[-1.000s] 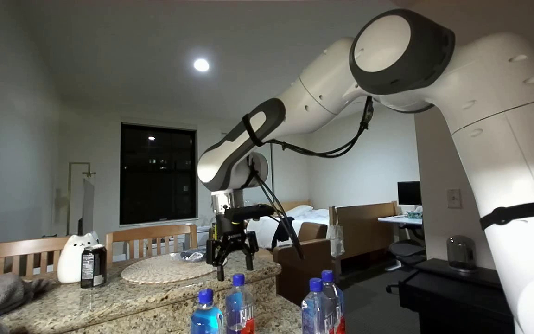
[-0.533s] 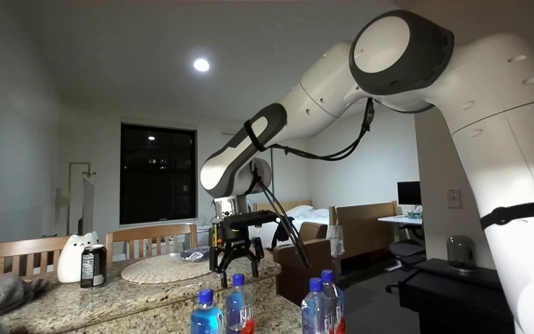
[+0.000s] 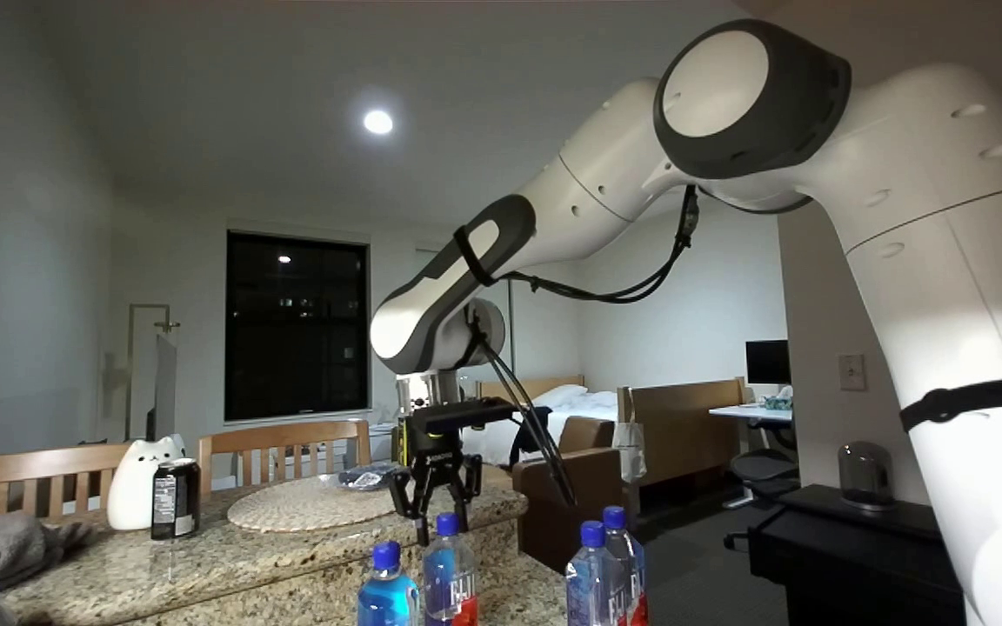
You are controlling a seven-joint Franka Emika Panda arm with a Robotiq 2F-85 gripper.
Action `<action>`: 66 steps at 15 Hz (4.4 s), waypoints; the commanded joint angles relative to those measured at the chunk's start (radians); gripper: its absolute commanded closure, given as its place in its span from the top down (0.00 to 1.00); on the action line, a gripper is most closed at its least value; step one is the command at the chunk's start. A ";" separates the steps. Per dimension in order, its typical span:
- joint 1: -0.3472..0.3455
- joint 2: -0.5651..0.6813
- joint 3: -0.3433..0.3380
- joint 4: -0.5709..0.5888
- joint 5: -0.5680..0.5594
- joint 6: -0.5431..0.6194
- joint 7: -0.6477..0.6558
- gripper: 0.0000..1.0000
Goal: Move the water bottles forward
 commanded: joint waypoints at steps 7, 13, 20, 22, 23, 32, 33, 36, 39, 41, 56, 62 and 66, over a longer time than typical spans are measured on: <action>0.006 -0.021 0.007 -0.028 0.002 0.026 -0.049 0.13; 0.001 -0.053 0.001 -0.044 0.004 0.016 -0.043 0.13; -0.017 -0.177 -0.014 -0.129 0.038 0.000 -0.053 0.14; -0.023 -0.234 -0.019 -0.170 0.069 0.001 -0.059 0.14; -0.027 -0.265 -0.022 -0.196 0.091 0.000 -0.063 0.14; -0.041 -0.452 -0.057 -0.350 0.100 -0.142 -0.177 0.14; -0.041 -0.398 -0.044 -0.313 0.091 -0.108 -0.110 0.33; -0.042 -0.424 -0.048 -0.333 0.091 -0.129 -0.140 0.33; -0.044 -0.432 -0.049 -0.346 0.084 -0.118 -0.143 0.13; -0.045 -0.439 -0.050 -0.362 0.081 -0.119 -0.146 0.13; -0.040 -0.537 -0.014 -0.535 -0.001 0.001 -0.146 0.13; -0.039 -0.581 -0.015 -0.588 0.005 0.009 -0.148 0.13; -0.047 -0.580 -0.018 -0.614 -0.011 0.043 -0.149 0.13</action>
